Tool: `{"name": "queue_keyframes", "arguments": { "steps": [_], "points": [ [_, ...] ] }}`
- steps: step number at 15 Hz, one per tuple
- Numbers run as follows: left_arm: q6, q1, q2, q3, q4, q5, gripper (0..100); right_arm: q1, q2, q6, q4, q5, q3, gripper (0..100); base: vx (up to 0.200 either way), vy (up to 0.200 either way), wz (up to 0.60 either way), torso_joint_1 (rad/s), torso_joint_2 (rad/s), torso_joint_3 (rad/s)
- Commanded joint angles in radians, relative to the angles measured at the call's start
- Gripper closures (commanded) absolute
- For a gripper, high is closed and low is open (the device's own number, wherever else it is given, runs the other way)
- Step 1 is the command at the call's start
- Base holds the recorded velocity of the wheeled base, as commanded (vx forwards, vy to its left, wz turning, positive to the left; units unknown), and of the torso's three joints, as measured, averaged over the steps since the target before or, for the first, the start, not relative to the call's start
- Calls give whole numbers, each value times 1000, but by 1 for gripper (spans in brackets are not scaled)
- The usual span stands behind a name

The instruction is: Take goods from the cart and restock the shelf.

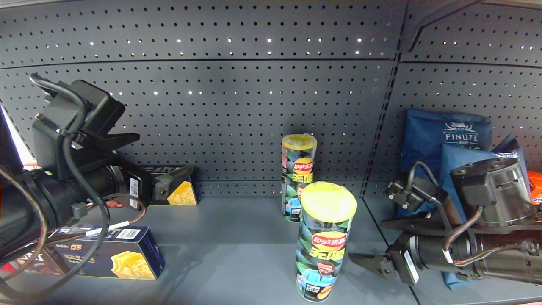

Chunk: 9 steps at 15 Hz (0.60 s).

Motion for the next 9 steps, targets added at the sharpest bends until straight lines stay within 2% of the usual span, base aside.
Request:
{"name": "queue_keyframes", "arguments": {
  "steps": [1,9],
  "points": [
    [0,0,3,2,0,0,0,7,3,-1,0,1,1,0,0,0,0,0,0,0],
    [0,1,12,-4,-2,0,0,38,47,-1,0,-1,-11,0,0,0,0,0,0,0]
  ]
}}
